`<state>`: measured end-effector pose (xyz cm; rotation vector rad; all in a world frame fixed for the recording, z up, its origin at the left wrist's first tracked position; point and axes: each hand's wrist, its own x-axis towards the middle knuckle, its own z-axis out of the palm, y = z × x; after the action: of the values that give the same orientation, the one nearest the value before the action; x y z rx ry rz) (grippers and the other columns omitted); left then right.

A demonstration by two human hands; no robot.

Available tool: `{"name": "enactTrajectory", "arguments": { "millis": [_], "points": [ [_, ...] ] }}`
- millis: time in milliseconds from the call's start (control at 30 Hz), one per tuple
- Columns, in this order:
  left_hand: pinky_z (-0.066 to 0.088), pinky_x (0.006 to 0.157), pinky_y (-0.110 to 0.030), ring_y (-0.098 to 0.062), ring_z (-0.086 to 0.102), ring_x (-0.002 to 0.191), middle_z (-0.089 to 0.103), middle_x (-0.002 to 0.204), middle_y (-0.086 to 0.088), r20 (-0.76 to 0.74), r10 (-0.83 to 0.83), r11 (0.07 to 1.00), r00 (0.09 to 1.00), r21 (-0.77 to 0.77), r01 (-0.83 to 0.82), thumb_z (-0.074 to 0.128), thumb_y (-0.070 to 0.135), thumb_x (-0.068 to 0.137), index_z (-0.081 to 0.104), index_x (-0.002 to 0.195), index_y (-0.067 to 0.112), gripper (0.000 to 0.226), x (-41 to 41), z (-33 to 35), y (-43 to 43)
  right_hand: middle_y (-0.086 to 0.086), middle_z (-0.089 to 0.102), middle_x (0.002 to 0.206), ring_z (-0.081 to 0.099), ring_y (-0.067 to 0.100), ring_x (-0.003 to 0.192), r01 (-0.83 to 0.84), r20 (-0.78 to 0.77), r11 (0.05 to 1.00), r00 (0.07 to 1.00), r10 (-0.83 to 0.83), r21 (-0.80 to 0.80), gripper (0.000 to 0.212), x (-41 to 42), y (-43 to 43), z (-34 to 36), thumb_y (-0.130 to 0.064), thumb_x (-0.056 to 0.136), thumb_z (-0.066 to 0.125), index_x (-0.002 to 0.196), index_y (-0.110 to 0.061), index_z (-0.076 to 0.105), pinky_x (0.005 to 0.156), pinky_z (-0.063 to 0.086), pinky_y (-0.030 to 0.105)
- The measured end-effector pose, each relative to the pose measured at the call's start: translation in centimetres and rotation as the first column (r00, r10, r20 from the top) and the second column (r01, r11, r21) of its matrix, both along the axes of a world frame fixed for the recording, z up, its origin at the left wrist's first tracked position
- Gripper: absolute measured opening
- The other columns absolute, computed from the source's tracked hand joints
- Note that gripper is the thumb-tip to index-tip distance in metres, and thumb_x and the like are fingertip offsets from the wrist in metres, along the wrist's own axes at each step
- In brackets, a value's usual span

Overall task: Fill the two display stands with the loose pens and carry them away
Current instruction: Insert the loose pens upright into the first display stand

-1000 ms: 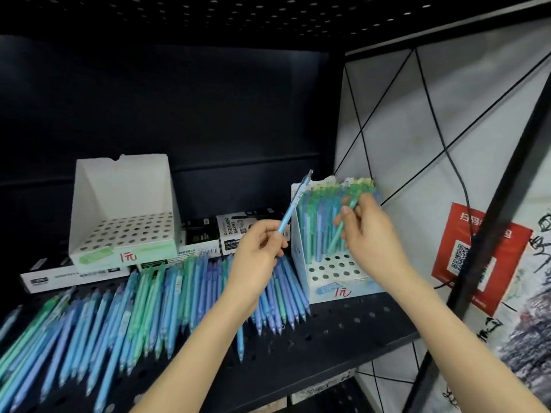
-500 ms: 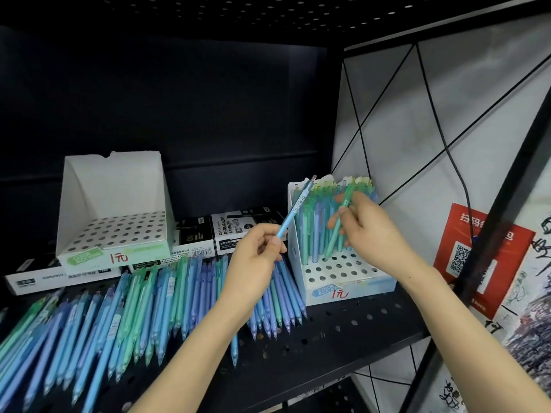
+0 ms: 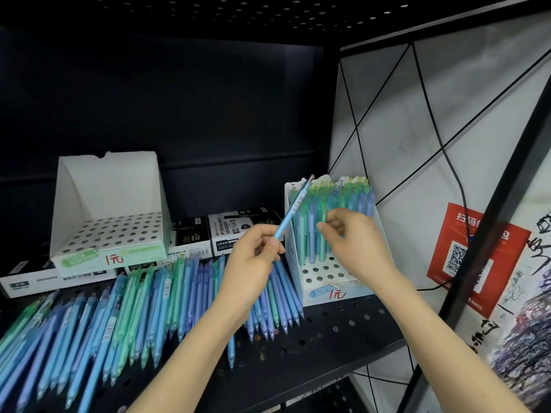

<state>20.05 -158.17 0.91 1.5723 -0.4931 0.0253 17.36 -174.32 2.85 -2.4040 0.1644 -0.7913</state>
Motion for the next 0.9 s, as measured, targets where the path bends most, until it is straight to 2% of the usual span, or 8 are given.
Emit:
{"name": "enactTrajectory", "arguments": {
  "millis": [133,200,300,367,500,600,733,900],
  "points": [
    [0.043,0.062,-0.015,0.002,0.052,0.064,0.059,0.072,0.009,0.003,-0.042,0.999,0.999,-0.013,0.042,0.046,0.007,0.095,0.060,0.096,0.022,0.020,-0.2,0.1,-0.1,-0.011,0.062,0.081,0.056,0.006,0.071,0.090,0.188,0.995,0.977,-0.097,0.044,0.026,-0.9,0.5,0.2,-0.034,0.088,0.060,0.106,-0.017,0.064,0.067,0.044,0.019],
    [0.043,0.065,-0.015,0.002,0.053,0.065,0.060,0.074,0.010,0.050,-0.071,0.997,0.996,0.010,0.070,0.049,0.009,0.094,0.061,0.097,0.022,0.019,-0.3,0.1,-0.1,-0.012,0.064,0.079,0.057,0.002,0.072,-0.050,0.249,0.978,0.968,-0.002,0.202,0.021,-1.6,1.0,0.6,-0.037,0.086,0.060,0.097,-0.021,0.067,0.063,0.042,0.010],
    [0.044,0.069,-0.015,0.000,0.057,0.074,0.062,0.083,0.007,0.131,-0.128,0.988,0.983,0.105,0.114,0.054,0.011,0.091,0.063,0.100,0.023,0.017,-0.5,0.0,-0.2,-0.003,0.063,0.069,0.055,0.000,0.057,-0.266,0.245,0.850,0.955,0.167,0.454,0.013,-2.4,1.7,1.3,-0.026,0.088,0.060,0.081,-0.018,0.067,0.051,0.042,0.011],
    [0.047,0.073,-0.016,-0.001,0.059,0.082,0.065,0.088,0.007,0.163,-0.135,0.982,0.977,0.154,0.110,0.057,0.014,0.090,0.064,0.101,0.027,0.018,-0.6,-0.1,-0.3,0.002,0.062,0.065,0.053,0.001,0.048,-0.294,0.243,0.787,0.952,0.188,0.542,0.014,-2.8,1.4,1.5,-0.020,0.089,0.059,0.079,-0.013,0.066,0.047,0.043,0.013],
    [0.044,0.077,-0.009,0.005,0.054,0.088,0.062,0.099,0.011,0.244,-0.043,0.977,0.969,0.215,-0.010,0.056,0.016,0.091,0.061,0.111,0.031,0.025,-0.3,-0.6,-0.3,0.005,0.063,0.077,0.059,0.008,0.058,-0.257,0.275,0.766,0.955,0.108,0.589,0.009,-3.3,-0.8,2.4,-0.016,0.092,0.053,0.088,-0.015,0.061,0.055,0.053,0.018],
    [0.040,0.077,-0.003,0.006,0.052,0.097,0.057,0.113,0.012,0.265,0.015,0.958,0.964,0.274,-0.090,0.054,0.019,0.092,0.054,0.123,0.029,0.033,0.3,-1.1,-0.4,0.009,0.065,0.088,0.063,0.015,0.068,-0.178,0.266,0.852,0.963,0.047,0.492,0.008,-3.2,-2.6,2.7,-0.012,0.094,0.050,0.092,-0.019,0.054,0.062,0.057,0.025],
    [0.035,0.080,0.001,0.000,0.048,0.111,0.049,0.127,0.013,0.289,0.000,0.925,0.957,0.365,-0.110,0.049,0.022,0.095,0.045,0.135,0.027,0.041,0.7,-1.5,-0.8,0.007,0.063,0.086,0.063,0.024,0.076,-0.034,0.108,0.983,0.994,0.014,0.182,0.010,-2.4,-3.4,2.0,-0.019,0.094,0.051,0.103,-0.016,0.051,0.074,0.054,0.047],
    [0.033,0.097,-0.018,-0.006,0.041,0.124,0.042,0.137,0.011,0.294,-0.051,0.899,0.954,0.430,-0.084,0.045,0.023,0.097,0.037,0.141,0.026,0.045,0.7,-1.7,-0.8,0.016,0.062,0.086,0.062,0.032,0.079,-0.039,-0.031,0.998,0.999,0.041,0.057,0.024,-1.2,-3.4,1.6,-0.020,0.094,0.049,0.115,-0.008,0.050,0.072,0.053,0.051]
  ]
}}
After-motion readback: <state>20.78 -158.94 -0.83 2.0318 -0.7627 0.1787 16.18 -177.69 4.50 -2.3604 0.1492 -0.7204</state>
